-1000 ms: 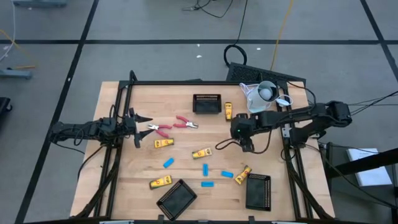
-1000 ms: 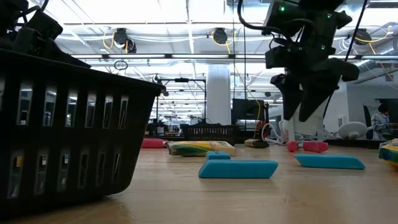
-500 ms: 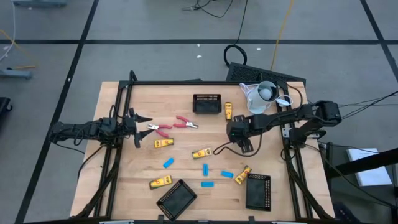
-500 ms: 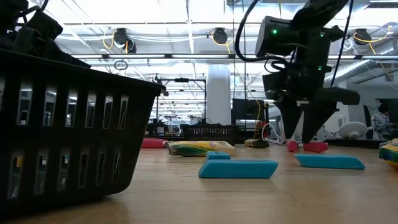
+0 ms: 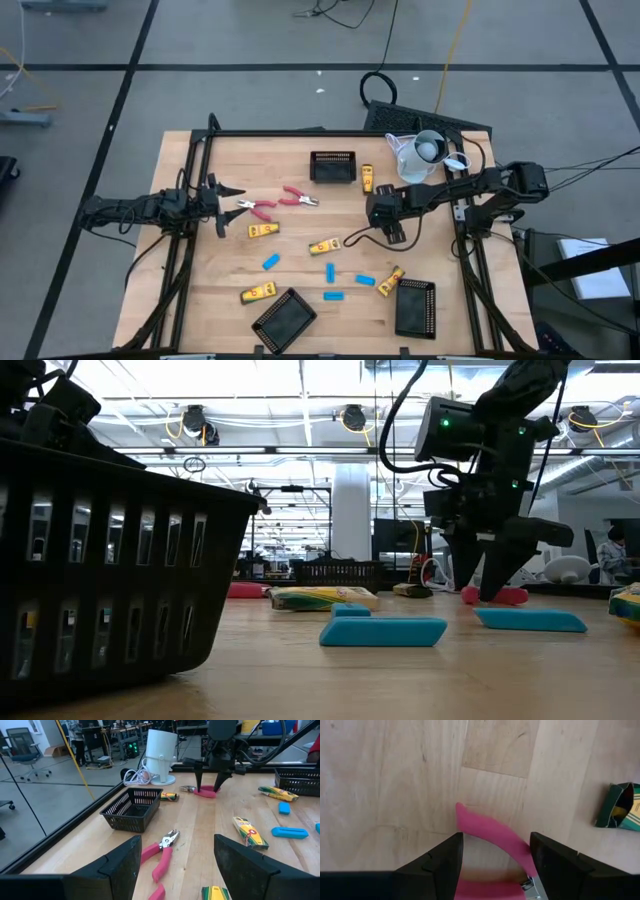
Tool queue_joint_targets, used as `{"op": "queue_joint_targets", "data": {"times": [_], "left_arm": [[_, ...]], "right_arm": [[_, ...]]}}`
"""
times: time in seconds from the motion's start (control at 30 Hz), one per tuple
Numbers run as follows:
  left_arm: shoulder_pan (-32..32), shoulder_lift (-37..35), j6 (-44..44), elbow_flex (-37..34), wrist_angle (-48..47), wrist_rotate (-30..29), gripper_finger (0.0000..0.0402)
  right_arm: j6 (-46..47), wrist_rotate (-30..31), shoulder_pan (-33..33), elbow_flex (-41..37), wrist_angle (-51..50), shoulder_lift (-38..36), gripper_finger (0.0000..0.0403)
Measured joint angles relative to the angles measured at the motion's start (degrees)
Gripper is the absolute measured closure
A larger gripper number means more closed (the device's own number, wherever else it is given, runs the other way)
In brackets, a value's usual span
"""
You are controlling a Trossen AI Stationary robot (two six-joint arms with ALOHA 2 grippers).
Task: Pick & Place School Supplies
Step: Put the pink hole puncher into the bottom right black bin
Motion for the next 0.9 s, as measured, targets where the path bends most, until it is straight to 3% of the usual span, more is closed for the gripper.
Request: {"op": "queue_joint_targets", "data": {"times": [0.9], "left_arm": [[0.0,0.0,0.0,0.0,0.2,0.0,0.0151]], "right_arm": [[-0.9,-0.3,0.1,-0.1,1.1,0.1,0.0189]]}}
